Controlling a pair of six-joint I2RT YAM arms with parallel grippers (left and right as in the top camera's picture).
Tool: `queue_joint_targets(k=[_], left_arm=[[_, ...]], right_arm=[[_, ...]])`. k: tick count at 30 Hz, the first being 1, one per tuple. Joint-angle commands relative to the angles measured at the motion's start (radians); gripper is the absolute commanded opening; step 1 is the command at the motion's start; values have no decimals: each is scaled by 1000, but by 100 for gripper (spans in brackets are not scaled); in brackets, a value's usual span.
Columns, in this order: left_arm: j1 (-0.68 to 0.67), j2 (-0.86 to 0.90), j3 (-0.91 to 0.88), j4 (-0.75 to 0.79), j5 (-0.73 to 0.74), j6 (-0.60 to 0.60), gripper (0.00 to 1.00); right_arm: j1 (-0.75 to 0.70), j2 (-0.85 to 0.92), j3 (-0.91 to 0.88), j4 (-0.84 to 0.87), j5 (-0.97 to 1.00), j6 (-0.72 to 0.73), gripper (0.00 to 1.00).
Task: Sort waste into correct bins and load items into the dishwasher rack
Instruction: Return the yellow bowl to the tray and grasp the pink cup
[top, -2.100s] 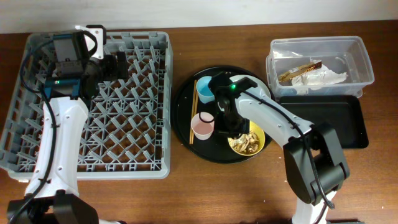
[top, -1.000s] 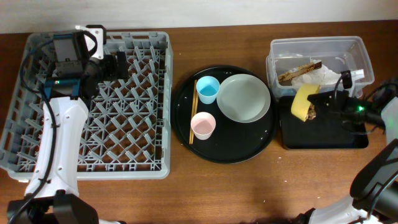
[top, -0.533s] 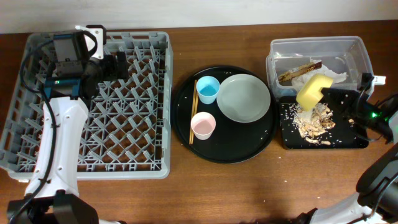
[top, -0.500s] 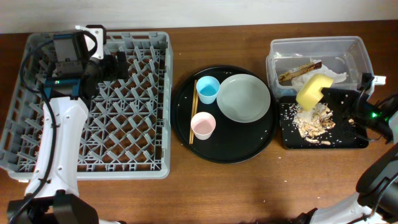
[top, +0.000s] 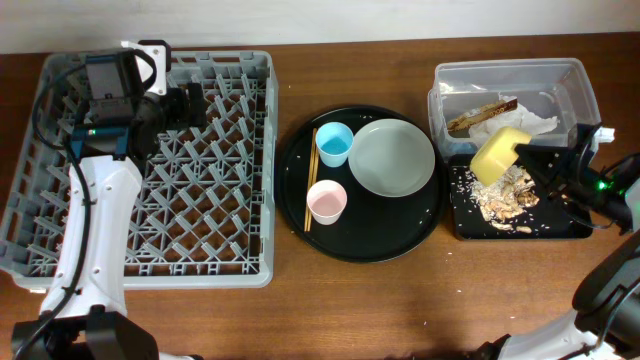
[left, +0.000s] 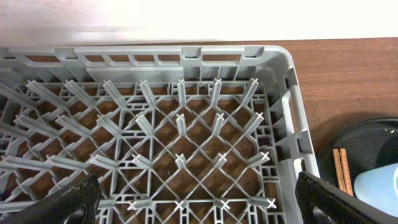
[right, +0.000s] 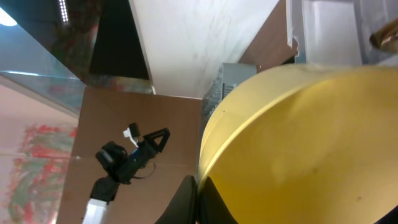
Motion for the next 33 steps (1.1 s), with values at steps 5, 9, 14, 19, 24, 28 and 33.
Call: queue_joint_targets(k=[5, 9, 14, 19, 24, 28, 33], left_arm=[[3, 5, 19, 2, -3, 13, 100], [3, 5, 19, 2, -3, 13, 100], [3, 5, 19, 2, -3, 13, 100], [3, 5, 19, 2, -3, 13, 100], [3, 5, 19, 2, -3, 13, 100], [3, 5, 19, 2, -3, 13, 100], [3, 5, 19, 2, -3, 13, 100]], right_arm=[[136, -288, -5, -11, 172, 11, 4], [499, -323, -5, 34, 511, 157, 4], [863, -311, -5, 58, 1047, 428, 4], [1112, -208, -6, 111, 1377, 611, 4], [1150, -60, -5, 156, 1431, 646, 16], [1150, -60, 45, 151, 1406, 643, 38], [1148, -60, 325, -29, 1391, 641, 41]])
